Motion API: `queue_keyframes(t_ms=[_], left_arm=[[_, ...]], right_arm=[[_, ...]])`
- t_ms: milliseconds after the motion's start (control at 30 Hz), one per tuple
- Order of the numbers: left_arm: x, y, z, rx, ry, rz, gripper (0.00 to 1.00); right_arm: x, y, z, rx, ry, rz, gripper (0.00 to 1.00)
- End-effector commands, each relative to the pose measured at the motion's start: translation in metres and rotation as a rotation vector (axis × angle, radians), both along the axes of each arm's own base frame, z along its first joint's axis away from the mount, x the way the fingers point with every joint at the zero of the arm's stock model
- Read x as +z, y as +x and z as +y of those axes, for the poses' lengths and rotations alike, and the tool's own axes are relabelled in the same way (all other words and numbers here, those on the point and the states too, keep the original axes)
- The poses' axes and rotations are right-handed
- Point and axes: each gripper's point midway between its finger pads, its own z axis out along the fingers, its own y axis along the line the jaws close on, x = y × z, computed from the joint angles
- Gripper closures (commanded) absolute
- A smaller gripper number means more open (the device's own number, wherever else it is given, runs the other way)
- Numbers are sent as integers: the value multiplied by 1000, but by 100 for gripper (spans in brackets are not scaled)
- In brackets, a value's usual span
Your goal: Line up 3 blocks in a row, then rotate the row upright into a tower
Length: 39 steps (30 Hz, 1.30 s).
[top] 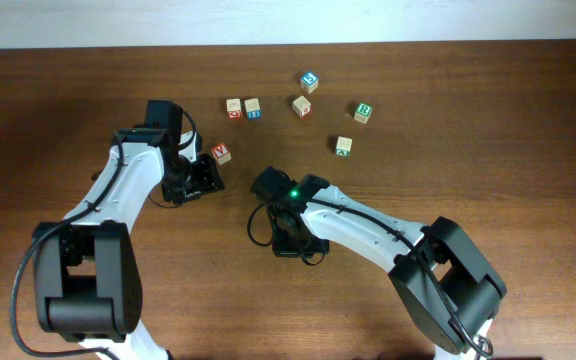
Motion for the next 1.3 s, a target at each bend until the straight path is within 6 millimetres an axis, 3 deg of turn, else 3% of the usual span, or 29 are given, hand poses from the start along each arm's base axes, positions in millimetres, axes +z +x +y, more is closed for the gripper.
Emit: queue_keyframes(t_ms=[0,600,767,833,867,967,1100,1167,1267], left_arm=[[13,5,-1,-16,0,-42,46],[13,3,-11,-43,-1,-42,46],[13,1,-23,-74,-2,-41,46],[13,-2,-27,-88,-2,-37,47],[13,-4,-32,-102,-2,-31,53],[13,-7,-42,-128,-1,-30,62],[12,0,-41,-97,35,-55,68],[12,6,-37,-76,58,-77,75],[13,10,-35,-57,69,-89,73]], right_arm=[[-7,2,-5,-5,-14,7,96],[-5,12,-3,12,18,-10,96],[53,27,12,67,90,-93,96],[82,35,6,57,91,-157,95],[93,40,-6,36,69,-187,95],[89,52,-21,-4,41,-194,95],[64,81,-8,57,81,-256,96],[50,86,-3,65,80,-251,96],[32,85,-4,66,56,-220,96]])
